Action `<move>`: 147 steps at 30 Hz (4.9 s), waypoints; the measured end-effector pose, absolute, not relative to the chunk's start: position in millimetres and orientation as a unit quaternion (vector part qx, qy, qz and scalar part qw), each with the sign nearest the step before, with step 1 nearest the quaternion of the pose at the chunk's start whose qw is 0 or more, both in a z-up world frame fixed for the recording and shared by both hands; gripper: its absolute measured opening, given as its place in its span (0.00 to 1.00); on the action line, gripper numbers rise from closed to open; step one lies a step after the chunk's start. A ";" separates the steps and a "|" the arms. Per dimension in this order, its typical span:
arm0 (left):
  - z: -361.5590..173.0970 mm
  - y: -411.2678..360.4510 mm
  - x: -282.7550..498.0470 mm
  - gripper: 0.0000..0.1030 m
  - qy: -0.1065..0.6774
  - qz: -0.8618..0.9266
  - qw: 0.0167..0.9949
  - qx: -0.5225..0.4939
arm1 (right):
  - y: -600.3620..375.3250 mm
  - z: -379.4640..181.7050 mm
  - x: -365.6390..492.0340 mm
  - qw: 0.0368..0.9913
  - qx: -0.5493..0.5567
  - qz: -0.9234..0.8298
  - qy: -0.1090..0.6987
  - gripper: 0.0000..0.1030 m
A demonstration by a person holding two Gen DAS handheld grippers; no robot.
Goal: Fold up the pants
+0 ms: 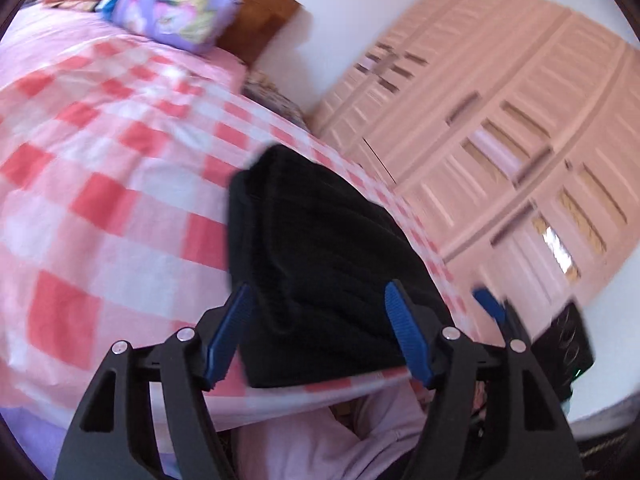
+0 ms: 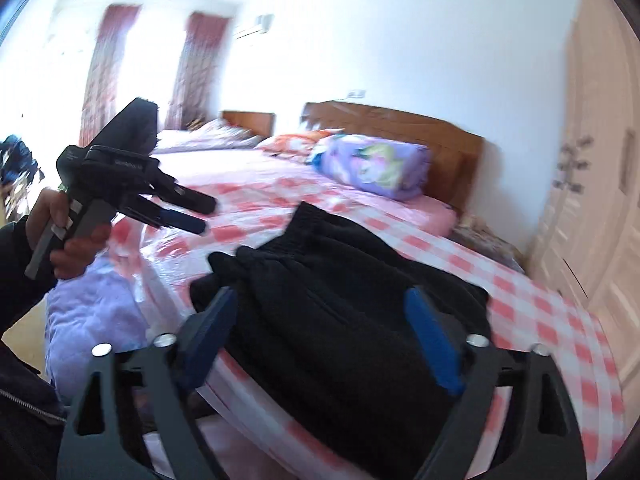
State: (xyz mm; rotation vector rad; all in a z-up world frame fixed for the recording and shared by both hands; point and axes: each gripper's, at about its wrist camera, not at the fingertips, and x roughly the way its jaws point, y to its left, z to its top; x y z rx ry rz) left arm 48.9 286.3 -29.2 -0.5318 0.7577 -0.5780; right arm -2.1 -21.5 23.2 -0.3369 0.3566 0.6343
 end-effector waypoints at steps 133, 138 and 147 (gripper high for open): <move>-26.0 117.6 169.6 0.98 0.364 -0.191 0.910 -0.047 | -168.8 37.4 123.0 0.899 0.087 0.308 0.297 0.80; -26.2 119.6 170.8 0.98 0.366 -0.192 0.909 -0.055 | -159.0 25.1 207.6 0.838 0.173 0.372 0.360 0.84; -26.4 122.8 172.4 0.98 0.369 -0.194 0.907 -0.065 | -167.6 0.0 275.6 0.824 0.285 0.301 0.386 0.81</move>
